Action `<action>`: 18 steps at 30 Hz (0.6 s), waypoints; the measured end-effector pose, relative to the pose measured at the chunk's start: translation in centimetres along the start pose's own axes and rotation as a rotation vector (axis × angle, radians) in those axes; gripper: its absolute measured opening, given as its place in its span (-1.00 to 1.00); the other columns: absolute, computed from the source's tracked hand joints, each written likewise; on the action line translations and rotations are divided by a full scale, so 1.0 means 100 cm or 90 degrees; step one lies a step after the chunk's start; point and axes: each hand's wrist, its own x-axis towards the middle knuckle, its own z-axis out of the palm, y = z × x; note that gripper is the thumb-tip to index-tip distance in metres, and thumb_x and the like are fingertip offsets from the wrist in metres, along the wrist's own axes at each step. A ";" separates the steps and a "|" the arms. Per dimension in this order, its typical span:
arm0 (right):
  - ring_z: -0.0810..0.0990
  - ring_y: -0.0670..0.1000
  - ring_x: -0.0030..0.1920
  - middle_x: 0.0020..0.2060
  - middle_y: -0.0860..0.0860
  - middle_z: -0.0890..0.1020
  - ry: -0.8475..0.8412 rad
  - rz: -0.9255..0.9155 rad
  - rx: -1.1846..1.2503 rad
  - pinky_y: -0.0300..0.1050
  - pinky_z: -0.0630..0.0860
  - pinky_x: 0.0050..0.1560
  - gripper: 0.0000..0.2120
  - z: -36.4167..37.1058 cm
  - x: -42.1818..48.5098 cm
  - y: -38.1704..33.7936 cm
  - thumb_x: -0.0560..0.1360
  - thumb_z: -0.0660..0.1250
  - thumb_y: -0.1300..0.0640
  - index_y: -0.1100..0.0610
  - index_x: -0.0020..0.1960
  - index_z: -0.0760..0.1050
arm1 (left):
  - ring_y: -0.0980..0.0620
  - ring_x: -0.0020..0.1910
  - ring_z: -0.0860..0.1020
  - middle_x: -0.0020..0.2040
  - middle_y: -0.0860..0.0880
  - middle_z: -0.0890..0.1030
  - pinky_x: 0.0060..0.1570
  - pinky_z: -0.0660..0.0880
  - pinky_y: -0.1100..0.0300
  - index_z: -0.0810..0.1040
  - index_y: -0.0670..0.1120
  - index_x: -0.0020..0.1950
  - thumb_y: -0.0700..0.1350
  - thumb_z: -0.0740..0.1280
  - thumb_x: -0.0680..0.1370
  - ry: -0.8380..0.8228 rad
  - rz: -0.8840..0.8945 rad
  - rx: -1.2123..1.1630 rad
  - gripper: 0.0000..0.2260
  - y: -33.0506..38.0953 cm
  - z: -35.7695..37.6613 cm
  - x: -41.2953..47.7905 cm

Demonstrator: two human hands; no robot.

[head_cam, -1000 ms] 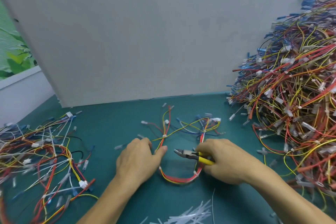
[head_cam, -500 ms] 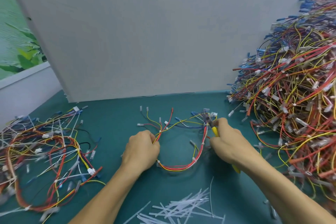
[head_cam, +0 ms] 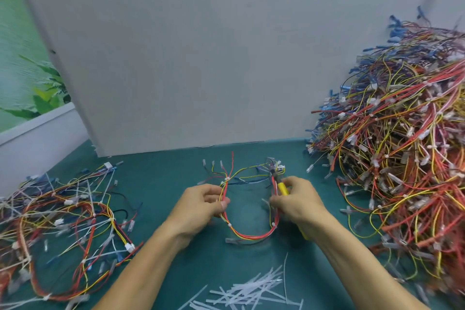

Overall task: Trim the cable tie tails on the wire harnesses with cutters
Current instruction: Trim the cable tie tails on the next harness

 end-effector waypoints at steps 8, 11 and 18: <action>0.63 0.08 -0.16 -0.17 0.17 0.69 -0.034 -0.109 0.275 0.10 0.56 0.05 -0.72 -0.010 -0.022 0.014 0.39 0.44 0.39 0.07 -0.04 0.55 | 0.13 -0.33 0.60 -0.11 0.06 0.71 -0.36 0.40 0.22 0.55 -0.07 0.03 -0.39 0.34 0.49 0.087 0.011 -0.161 -0.75 -0.008 0.004 -0.016; 0.66 -0.01 -0.16 -0.23 0.05 0.70 -0.058 -0.139 0.296 -0.14 0.59 -0.03 -0.65 -0.010 -0.030 0.016 0.39 0.39 0.48 0.06 -0.01 0.55 | 0.18 -0.27 0.60 -0.12 0.08 0.71 -0.35 0.42 0.23 0.55 -0.04 0.01 -0.40 0.34 0.48 0.118 0.031 -0.178 -0.73 -0.011 0.004 -0.021; 0.66 -0.07 -0.14 -0.22 -0.02 0.69 -0.030 -0.208 0.305 -0.20 0.57 -0.02 -0.63 -0.007 -0.035 0.018 0.42 0.37 0.46 0.03 0.02 0.54 | 0.18 -0.23 0.59 -0.14 0.07 0.70 -0.32 0.44 0.23 0.56 -0.03 -0.01 -0.42 0.35 0.47 0.178 0.093 -0.188 -0.71 -0.018 -0.001 -0.025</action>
